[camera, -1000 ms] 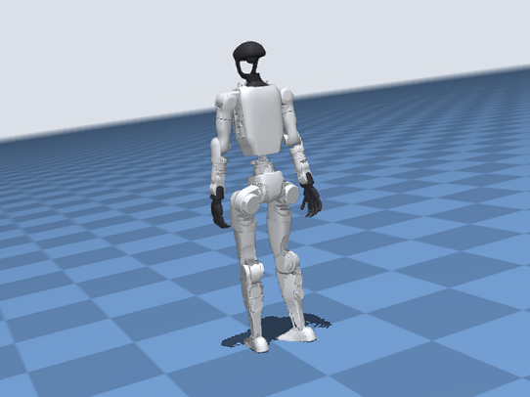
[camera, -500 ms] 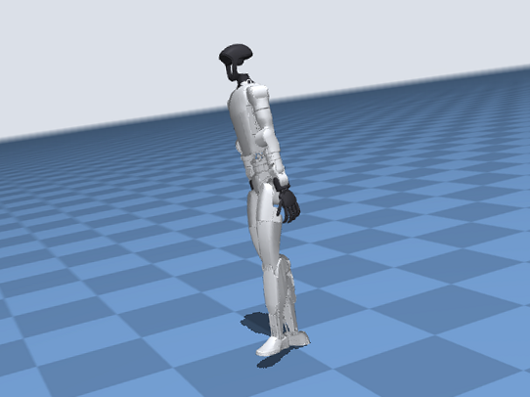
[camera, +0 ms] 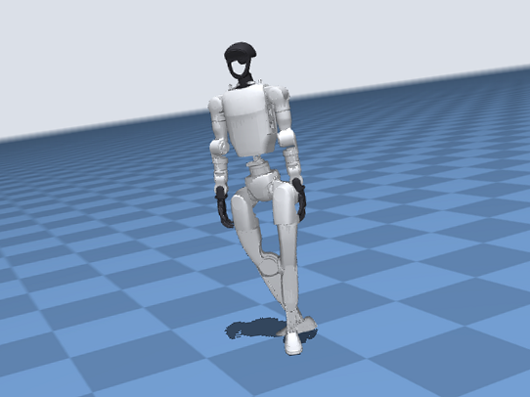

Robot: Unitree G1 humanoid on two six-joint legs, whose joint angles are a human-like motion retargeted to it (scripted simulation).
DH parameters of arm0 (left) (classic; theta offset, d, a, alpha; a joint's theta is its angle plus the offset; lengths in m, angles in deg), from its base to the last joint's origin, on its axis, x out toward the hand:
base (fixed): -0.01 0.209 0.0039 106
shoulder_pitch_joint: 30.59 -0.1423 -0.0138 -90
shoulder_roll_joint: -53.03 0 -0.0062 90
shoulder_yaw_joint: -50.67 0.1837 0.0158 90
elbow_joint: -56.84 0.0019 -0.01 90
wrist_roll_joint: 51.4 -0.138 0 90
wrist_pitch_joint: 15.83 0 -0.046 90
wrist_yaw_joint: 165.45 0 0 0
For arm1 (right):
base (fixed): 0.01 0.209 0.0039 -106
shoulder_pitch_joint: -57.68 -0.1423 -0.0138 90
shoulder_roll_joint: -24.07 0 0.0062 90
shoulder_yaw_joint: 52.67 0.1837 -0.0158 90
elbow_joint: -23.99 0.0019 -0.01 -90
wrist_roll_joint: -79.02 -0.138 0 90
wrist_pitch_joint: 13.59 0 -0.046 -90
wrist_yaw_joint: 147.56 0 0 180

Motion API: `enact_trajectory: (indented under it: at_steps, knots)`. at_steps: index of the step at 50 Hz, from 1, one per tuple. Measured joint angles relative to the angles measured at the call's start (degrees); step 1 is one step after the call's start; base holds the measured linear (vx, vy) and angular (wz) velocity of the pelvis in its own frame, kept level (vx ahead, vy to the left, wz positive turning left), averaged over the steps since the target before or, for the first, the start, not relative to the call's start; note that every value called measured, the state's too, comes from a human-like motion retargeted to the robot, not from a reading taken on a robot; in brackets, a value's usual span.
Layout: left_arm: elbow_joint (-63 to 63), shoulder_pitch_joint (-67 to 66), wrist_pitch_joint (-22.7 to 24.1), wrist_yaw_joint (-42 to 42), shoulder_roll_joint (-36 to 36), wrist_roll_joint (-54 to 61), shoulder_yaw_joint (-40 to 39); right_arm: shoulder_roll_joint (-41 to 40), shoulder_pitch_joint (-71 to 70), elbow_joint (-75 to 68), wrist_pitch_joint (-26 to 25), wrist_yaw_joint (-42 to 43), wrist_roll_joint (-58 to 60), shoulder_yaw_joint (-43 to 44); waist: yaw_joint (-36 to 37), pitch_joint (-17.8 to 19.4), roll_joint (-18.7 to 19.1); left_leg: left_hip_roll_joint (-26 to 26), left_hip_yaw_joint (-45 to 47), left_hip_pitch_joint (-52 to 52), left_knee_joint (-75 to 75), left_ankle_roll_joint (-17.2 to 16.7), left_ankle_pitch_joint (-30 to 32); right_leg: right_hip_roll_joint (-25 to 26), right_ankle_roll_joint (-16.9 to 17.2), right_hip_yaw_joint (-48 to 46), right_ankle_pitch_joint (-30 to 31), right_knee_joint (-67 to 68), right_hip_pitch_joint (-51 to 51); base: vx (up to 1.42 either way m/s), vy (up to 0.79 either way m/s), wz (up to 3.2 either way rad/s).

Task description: Upper body actions

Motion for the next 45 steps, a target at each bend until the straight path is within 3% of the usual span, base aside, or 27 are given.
enact_trajectory:
  at_steps: [4, 7, 8, 10, 13, 15, 20, 23, 25, 27, 30, 33, 35, 38, 45]
  knots:
    - [-0.62, 1.27, 0.31, -0.93, 0.31, 0.32, 1.18, 0.51, -0.12, 0.53, 0.03, 0.43, 1.25, -0.93, -0.93, 0.49, 4.56, 3.94, -4.09, 0.13, 0.78, 0.26, -0.44, -1.62, -7.57, 3.94, 5.04, 12.65, -0.86, 0.35, -0.19, 0.98]
    - [-0.84, 2.77, -0.12, -2.03, -0.45, -1.32, 1.75, 0.71, -0.50, 0.52, 0.30, 0.99, 0.67, -1.36, -2.53, 0.30, 6.15, 5.38, -6.90, -1.17, 1.13, 0.25, -0.09, -8.82, -13.80, 15.03, 5.83, 33.27, -9.41, 0.27, -0.25, 1.07]
    - [-0.98, 3.12, -0.29, -2.36, -0.70, -2.00, 2.21, 0.63, -0.51, 0.29, 0.32, 1.27, 0.22, -1.27, -2.85, 0.33, 5.42, 4.44, -7.40, -1.40, 0.74, 0.36, 0.27, -9.71, -12.73, 22.72, 6.33, 38.15, -14.20, 0.14, -0.29, 1.07]
    - [-1.22, 3.85, -0.59, -3.12, -1.17, -2.96, 3.49, 0.43, -0.58, -0.24, 0.33, 1.59, -0.80, -0.84, -3.51, 0.94, 4.78, 3.54, -8.93, -1.65, 0.16, 0.46, 1.07, -6.90, -9.95, 35.96, 6.53, 43.03, -21.51, 0.04, -0.32, 1.19]
    - [-1.35, 5.00, -1.10, -4.59, -1.77, -3.14, 4.78, 0.16, -0.99, -0.93, 0.27, 1.65, -2.05, -0.70, -4.90, 2.85, 4.83, 3.56, -12.39, -2.06, 0.03, 0.43, 2.12, 3.73, -5.14, 51.41, 5.66, 41.03, -26.78, -0.03, -0.38, 1.19]
    - [-1.42, 5.42, -1.21, -5.17, -1.95, -2.70, 5.26, 0.04, -1.25, -1.28, 0.26, 1.92, -2.36, -1.16, -5.97, 3.93, 5.10, 3.90, -14.86, -2.55, 0.27, 0.21, 2.62, 6.31, -4.45, 55.32, 3.95, 36.18, -27.70, -0.04, -0.39, 1.04]
    - [-1.57, 5.43, -1.47, -5.33, -2.20, -3.15, 5.66, -0.28, -0.92, -2.33, 0.13, 2.84, -1.63, -2.50, -9.39, 5.87, 3.88, 1.56, -20.85, -2.31, -0.16, -0.22, 3.41, 7.21, -4.68, 63.10, -1.47, 13.91, -26.09, -0.03, -0.32, 1.20]
    - [-1.48, 4.84, -1.97, -5.55, -2.43, -4.17, 5.94, -0.32, 0.04, -3.97, -0.09, 2.75, -1.88, -2.33, -10.60, 7.29, 1.35, -2.05, -24.86, 0.09, -0.95, -0.46, 3.73, 7.72, -0.23, 73.43, 0.06, 2.40, -23.59, 0.08, -0.21, 1.42]
    - [-1.58, 3.93, -2.35, -6.33, -2.80, -5.14, 5.64, -0.59, 1.24, -5.27, -0.31, 2.60, -1.92, -2.03, -10.04, 7.41, 0.03, -3.42, -26.95, 1.69, -1.13, -0.86, 3.77, 7.99, -0.05, 76.65, -0.24, -1.08, -21.09, 0.15, -0.14, 1.07]
    - [-1.52, 3.88, -3.51, -7.61, -3.25, -6.13, 5.19, -0.96, 1.87, -6.66, -0.72, 1.60, -1.49, -0.83, -7.80, 6.50, -1.17, -4.09, -28.30, 1.44, -0.65, -1.43, 3.52, 2.87, -0.18, 58.59, -1.34, 0.40, -20.75, 0.03, -0.19, 0.79]
    - [-0.65, 4.09, -3.57, -5.32, -1.56, -3.01, 5.56, -0.93, 2.26, -7.01, -1.67, 0.71, -1.12, 1.06, -2.91, 6.49, -0.54, -2.95, -29.80, 0.88, 1.14, -2.01, 2.64, 4.21, 0.10, 61.52, -0.98, -2.31, -18.47, -0.06, -0.12, 0.58]
    - [0.45, 3.00, -0.97, -5.53, -1.51, 2.04, 5.81, -0.84, 2.13, -5.95, -1.59, 1.75, 0.47, 0.31, -4.12, 7.32, 0.18, -2.92, -33.10, 2.36, 1.94, -2.02, 1.86, 4.77, -0.04, 57.70, 0.68, -5.82, -14.54, 0.02, -0.07, 0.90]
    - [0.66, 1.76, -1.62, -7.50, -1.53, 1.16, 5.00, -0.75, 1.98, -5.28, -1.95, 2.48, 1.88, -0.97, -6.70, 6.02, 1.02, -2.82, -35.32, 2.70, 1.76, -2.16, 1.60, 4.81, 0.46, 53.89, 1.31, -8.13, -12.36, 0.14, -0.01, 0.82]
    - [0.70, -0.19, -2.96, -7.35, -1.72, -3.84, 4.05, -0.74, 1.29, -5.57, -1.89, 2.40, 1.10, -2.12, -7.10, 3.18, 0.93, -2.92, -34.80, 2.74, 0.96, -2.61, 1.31, 5.51, -1.08, 55.26, 0.73, -7.65, -13.23, 0.09, -0.01, 0.08]
    - [2.33, -0.10, -3.35, -4.98, -1.35, -5.14, 7.04, -2.09, -1.43, -1.83, -0.30, -3.07, -2.39, -0.61, -6.63, 2.96, 0.90, -3.09, -35.05, 4.15, 1.00, -2.70, 0.46, 6.29, -2.48, 53.58, 0.58, -8.27, -11.17, -0.01, -0.03, 0.07]
